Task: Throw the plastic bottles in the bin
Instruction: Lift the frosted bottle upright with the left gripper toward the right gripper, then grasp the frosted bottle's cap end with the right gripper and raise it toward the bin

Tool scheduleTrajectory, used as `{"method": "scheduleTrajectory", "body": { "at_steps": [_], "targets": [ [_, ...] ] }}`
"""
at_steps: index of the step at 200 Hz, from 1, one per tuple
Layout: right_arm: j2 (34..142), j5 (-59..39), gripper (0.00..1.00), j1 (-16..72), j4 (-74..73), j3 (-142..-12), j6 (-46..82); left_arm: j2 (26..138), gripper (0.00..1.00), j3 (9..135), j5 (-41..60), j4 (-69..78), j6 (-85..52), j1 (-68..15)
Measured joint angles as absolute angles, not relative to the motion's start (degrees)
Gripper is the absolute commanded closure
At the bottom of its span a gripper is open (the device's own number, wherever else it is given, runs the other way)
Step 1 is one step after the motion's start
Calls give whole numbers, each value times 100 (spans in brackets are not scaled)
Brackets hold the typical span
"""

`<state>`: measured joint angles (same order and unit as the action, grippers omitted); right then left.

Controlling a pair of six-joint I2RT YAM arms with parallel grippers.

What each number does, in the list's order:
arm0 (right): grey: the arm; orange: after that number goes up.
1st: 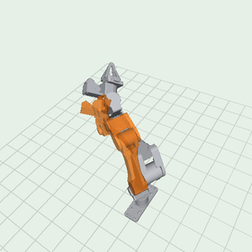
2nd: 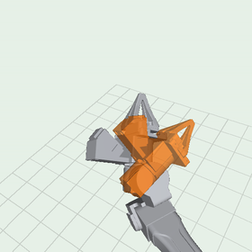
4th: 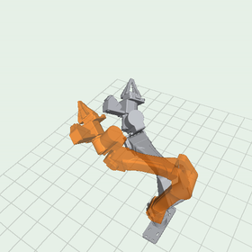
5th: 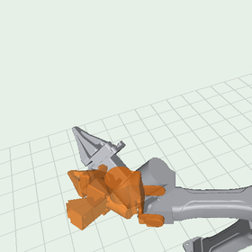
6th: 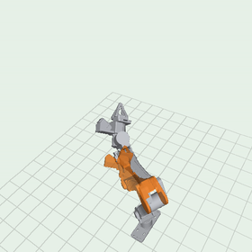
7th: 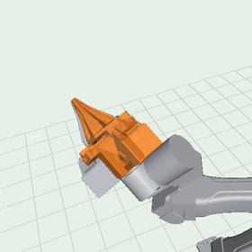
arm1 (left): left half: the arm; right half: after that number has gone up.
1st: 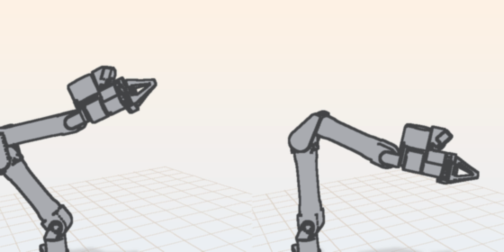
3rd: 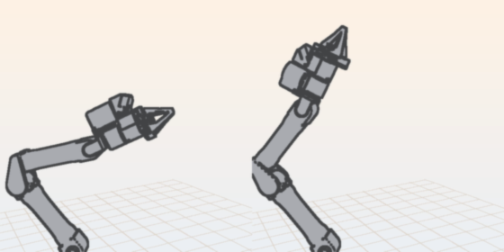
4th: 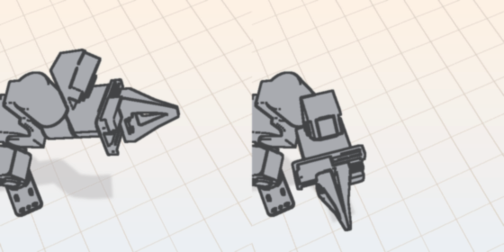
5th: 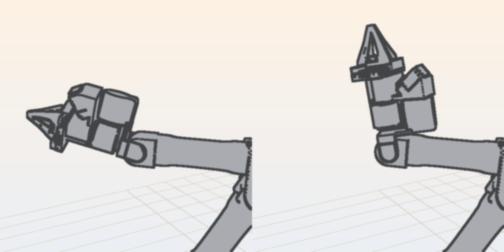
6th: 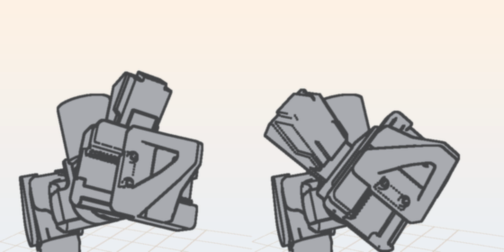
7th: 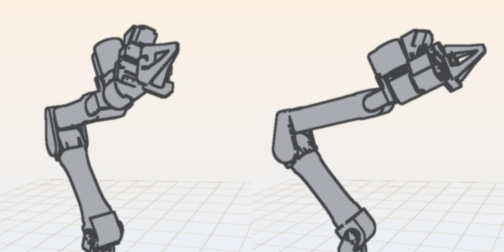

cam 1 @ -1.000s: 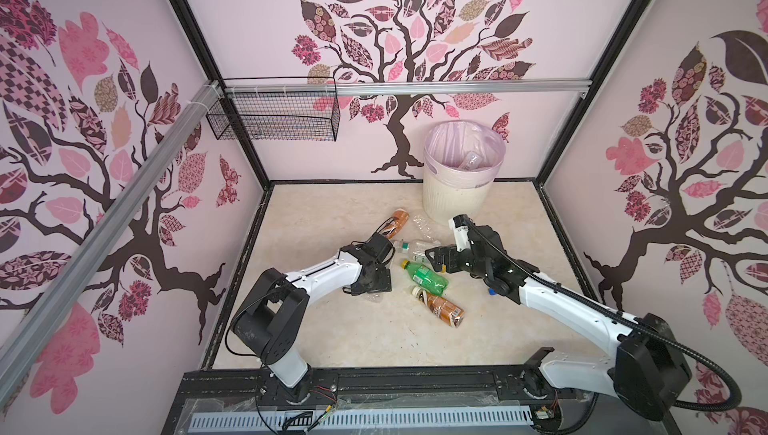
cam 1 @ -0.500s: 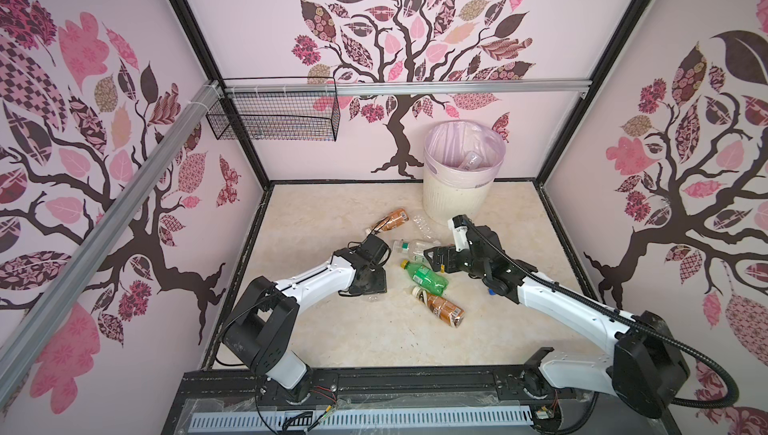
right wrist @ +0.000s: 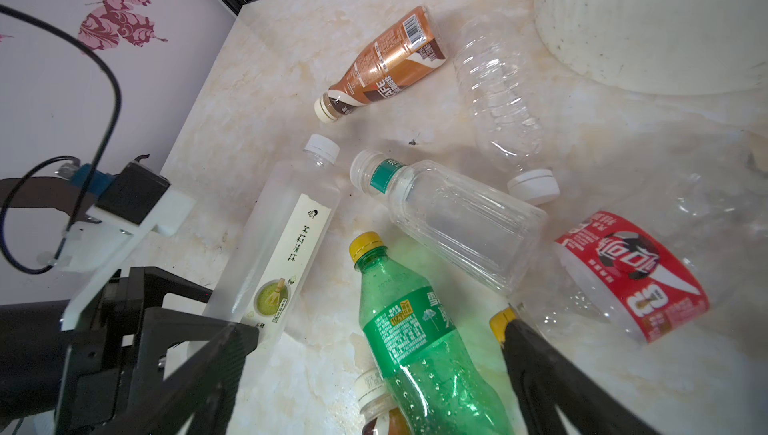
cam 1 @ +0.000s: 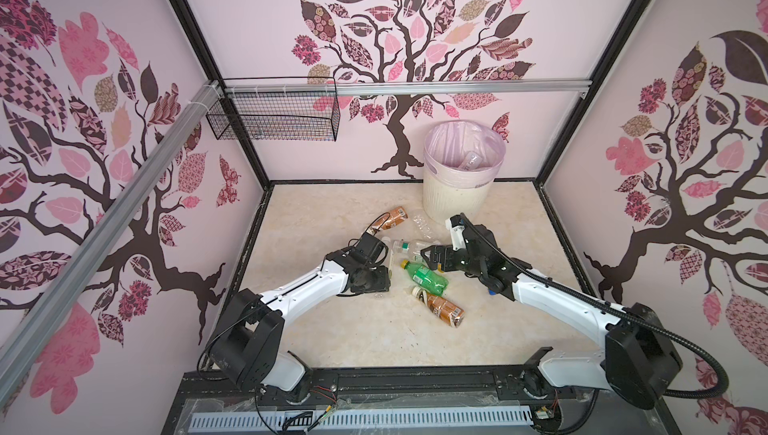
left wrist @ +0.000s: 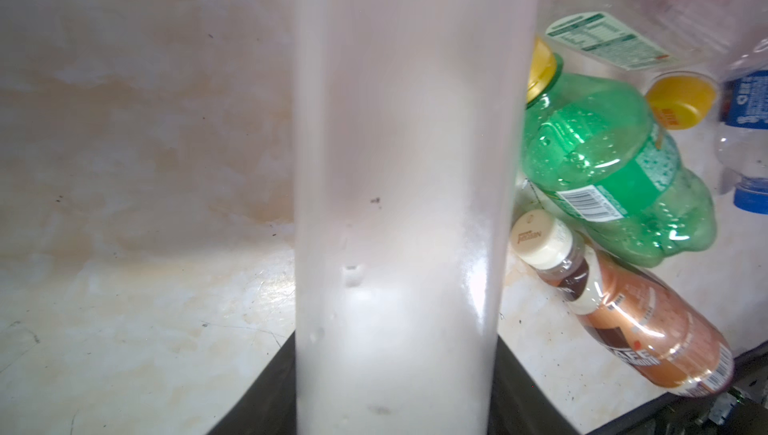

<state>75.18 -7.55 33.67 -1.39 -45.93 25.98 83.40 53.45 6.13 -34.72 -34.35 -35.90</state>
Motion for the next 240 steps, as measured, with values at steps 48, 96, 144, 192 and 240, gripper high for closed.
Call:
{"method": "scheduleTrajectory", "body": {
  "at_steps": [48,96,144,192,240],
  "targets": [
    [7876,-941,0,3367,-95,-5522,2877,7717,44,5358,672,-3190,-3186,-3590],
    [8200,-1337,0,3286,-183,-6539,3304,7581,44,5959,565,-3116,-2700,-3588],
    [8569,-1492,2,3256,-196,-7308,3437,7583,44,7024,416,-2919,-2045,-3588],
    [8731,-1608,9,3256,-346,-7363,3500,7616,44,6978,558,-2617,-1914,-3575],
    [9050,-1688,19,3256,-410,-7513,3625,7572,44,6563,674,-2237,-1898,-3568]
  ]
}}
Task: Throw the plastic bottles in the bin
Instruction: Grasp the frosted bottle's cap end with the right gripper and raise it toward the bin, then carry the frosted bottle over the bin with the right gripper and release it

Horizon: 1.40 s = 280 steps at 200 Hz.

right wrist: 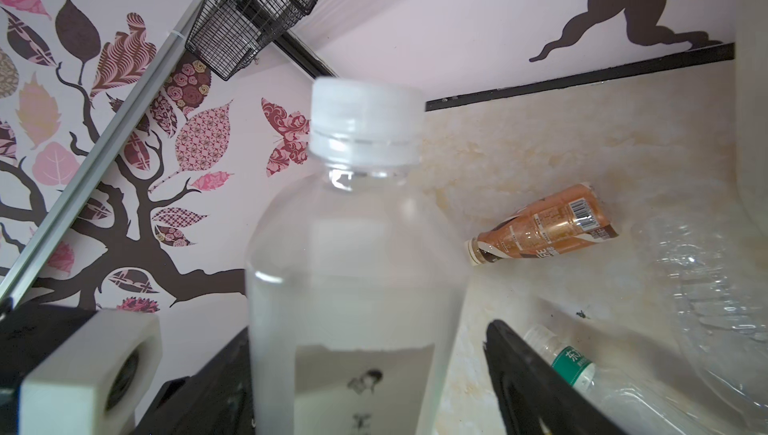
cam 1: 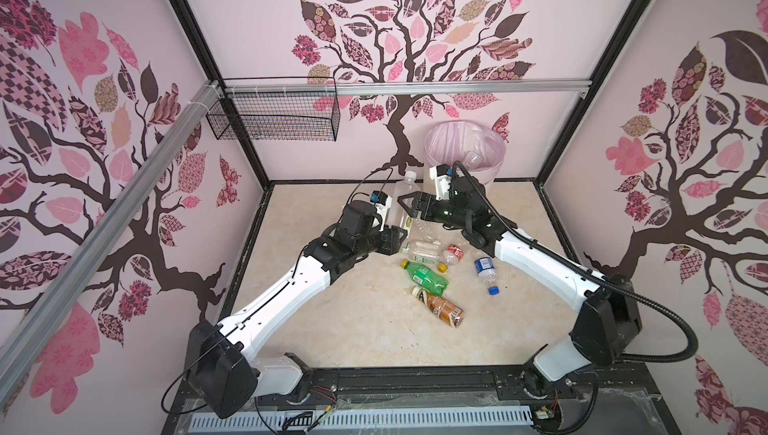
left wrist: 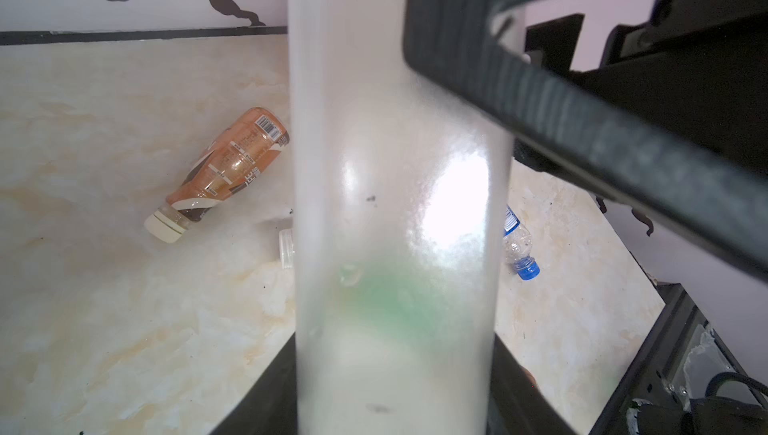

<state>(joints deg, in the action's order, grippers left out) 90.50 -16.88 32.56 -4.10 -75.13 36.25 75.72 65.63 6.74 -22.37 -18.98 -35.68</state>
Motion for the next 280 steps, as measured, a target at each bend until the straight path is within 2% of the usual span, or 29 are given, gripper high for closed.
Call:
{"method": "scheduleTrajectory", "body": {
  "at_steps": [16,66,88,133,148,173,201,241,280],
  "targets": [
    [9225,-1723,23,3256,-432,-7634,3667,7572,44,6495,731,-2193,-1905,-3568],
    [9386,-1745,46,3293,-513,-7782,3824,7557,41,6453,840,-2110,-1955,-3566],
    [9386,-1732,51,3297,-526,-7808,3835,7557,40,6447,858,-2058,-1973,-3564],
    [9386,-1680,52,3301,-405,-7931,3697,7555,34,6438,867,-1968,-1999,-3562],
    [9386,-1603,52,3312,-305,-8009,3579,7555,26,6438,867,-1922,-2001,-3562],
    [9389,-1409,54,3249,-86,-8134,3326,7524,19,6438,864,-1900,-1997,-3564],
    [9397,-1302,55,3055,176,-8379,3089,7467,2,6438,797,-1900,-2001,-3566],
    [9443,-1072,54,2574,683,-9349,2637,7437,2,6545,685,-2064,-1944,-3566],
    [9443,-246,53,2388,989,-10820,1721,7693,2,7356,738,-2102,-1997,-3566]
  ]
}}
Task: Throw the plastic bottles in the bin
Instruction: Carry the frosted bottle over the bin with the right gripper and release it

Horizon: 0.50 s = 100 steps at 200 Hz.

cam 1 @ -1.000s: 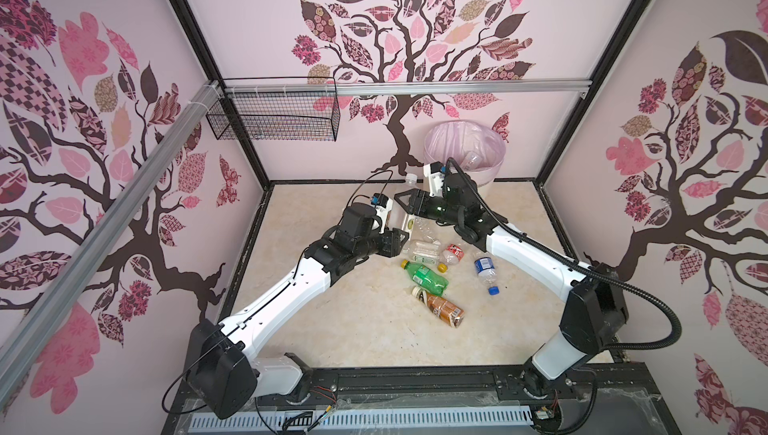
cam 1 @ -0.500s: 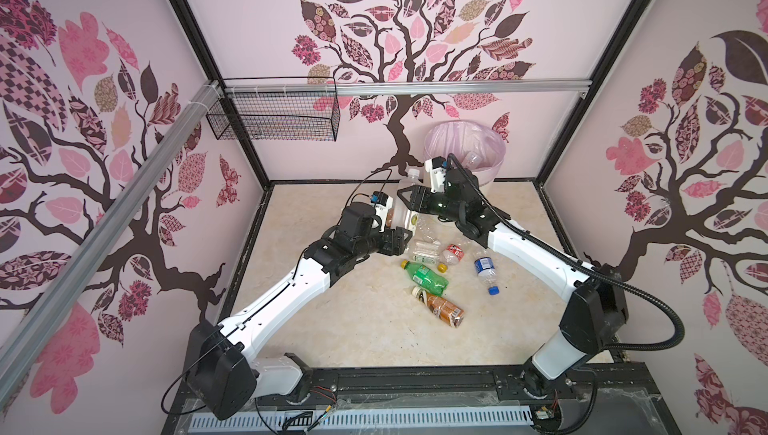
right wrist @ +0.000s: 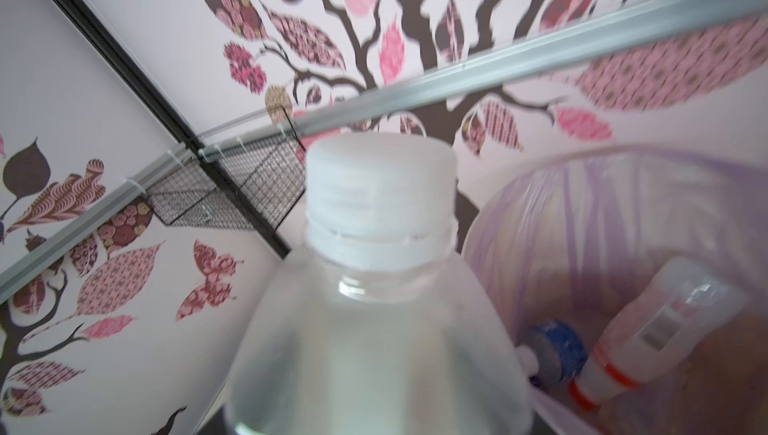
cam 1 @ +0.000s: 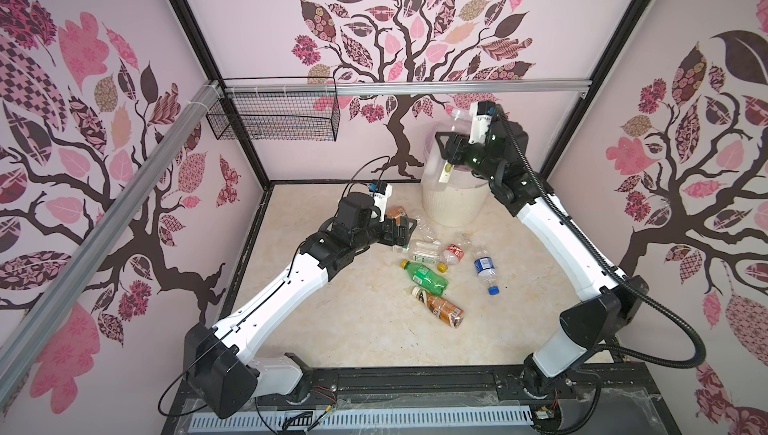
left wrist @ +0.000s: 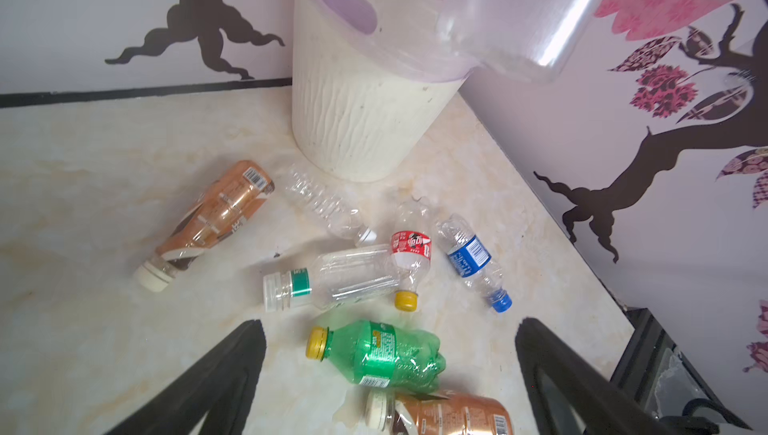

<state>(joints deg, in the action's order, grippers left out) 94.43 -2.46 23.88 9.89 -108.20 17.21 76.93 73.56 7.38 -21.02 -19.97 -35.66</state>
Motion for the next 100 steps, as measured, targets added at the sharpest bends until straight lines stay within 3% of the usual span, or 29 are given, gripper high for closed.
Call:
{"method": "scheduleTrajectory", "body": {
  "at_steps": [53,100],
  "targets": [
    [9428,869,52,2403,744,-12226,215,8342,2,8635,829,-1925,-1977,-3660],
    [9491,1417,48,2316,200,-12862,-674,8471,2,8796,871,-1892,-1946,-3675]
  ]
}}
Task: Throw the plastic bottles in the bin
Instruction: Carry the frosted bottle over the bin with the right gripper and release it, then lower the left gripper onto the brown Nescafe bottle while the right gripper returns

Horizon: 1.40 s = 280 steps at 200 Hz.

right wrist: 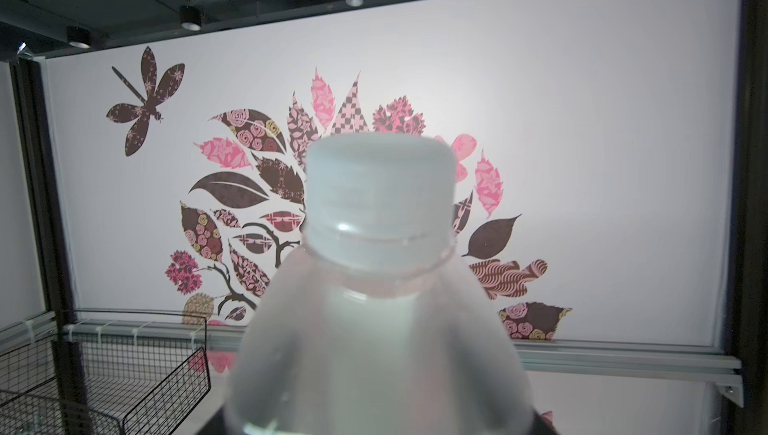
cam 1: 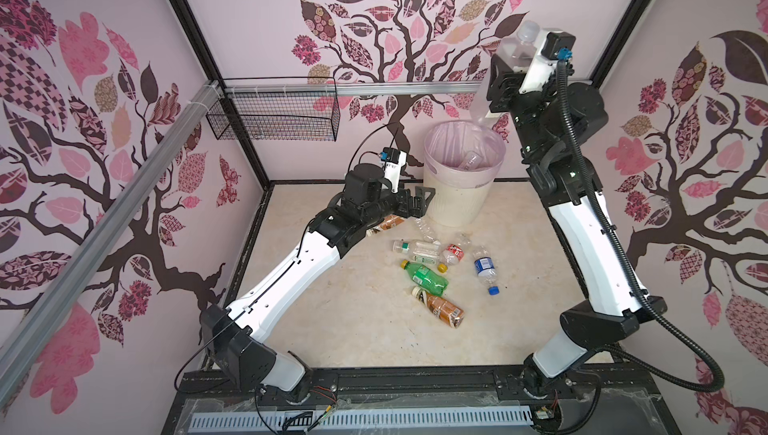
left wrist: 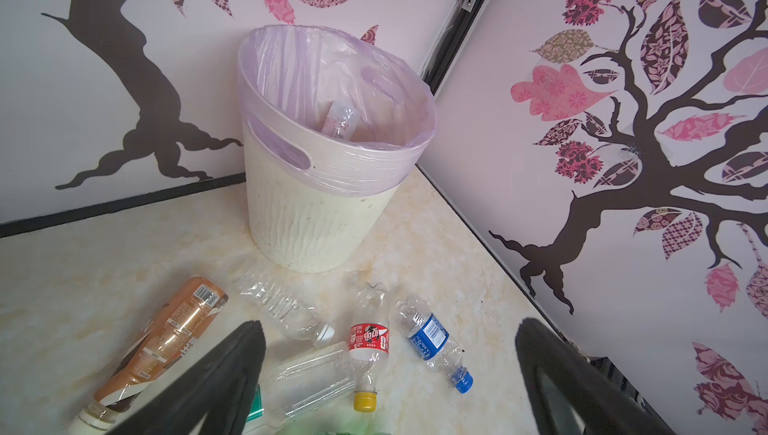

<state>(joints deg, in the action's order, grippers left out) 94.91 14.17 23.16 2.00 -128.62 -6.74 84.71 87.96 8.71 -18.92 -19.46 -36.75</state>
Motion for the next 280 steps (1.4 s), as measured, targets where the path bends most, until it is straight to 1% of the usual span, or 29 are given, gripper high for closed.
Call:
{"method": "scheduleTrajectory", "body": {
  "at_steps": [22,29,49,59,62,84,98,113,190,209,230,256,280],
  "targets": [
    [9839,1372,48,2036,36,-13238,-572,8484,2,8796,869,-1894,-1944,-3680],
    [10047,1369,45,1907,34,-13369,-493,8484,2,8796,869,-1894,-1942,-3680],
    [10871,1400,21,1634,281,-13775,-255,8484,2,8783,867,-1894,-1944,-3680],
    [11316,1404,3,1559,569,-13926,-99,8479,2,8759,864,-1894,-1944,-3680],
    [11452,1389,1,1544,681,-13950,-117,8477,2,8753,864,-1896,-1944,-3680],
    [12046,1376,1,1529,1428,-13756,137,8423,2,8617,843,-1914,-1942,-3680],
    [12070,1369,1,1538,1691,-13434,202,8377,2,8525,823,-1929,-1940,-3680],
    [12051,1369,1,1564,1750,-13397,259,8324,2,8440,816,-1944,-1942,-3680],
    [11290,1304,1,1573,1619,-13388,351,8211,2,8171,751,-2040,-2016,-3680],
    [11045,1186,1,1573,1581,-13172,456,8211,2,8171,668,-2171,-2040,-3667],
    [10624,958,1,1577,1470,-12481,648,8211,2,8162,650,-2318,-2132,-3538],
    [9856,746,1,1702,1151,-10892,845,8211,2,8141,609,-2453,-2252,-3201],
    [9244,646,0,2027,832,-9452,1017,8224,2,8141,628,-2569,-2346,-2906]
  ]
}}
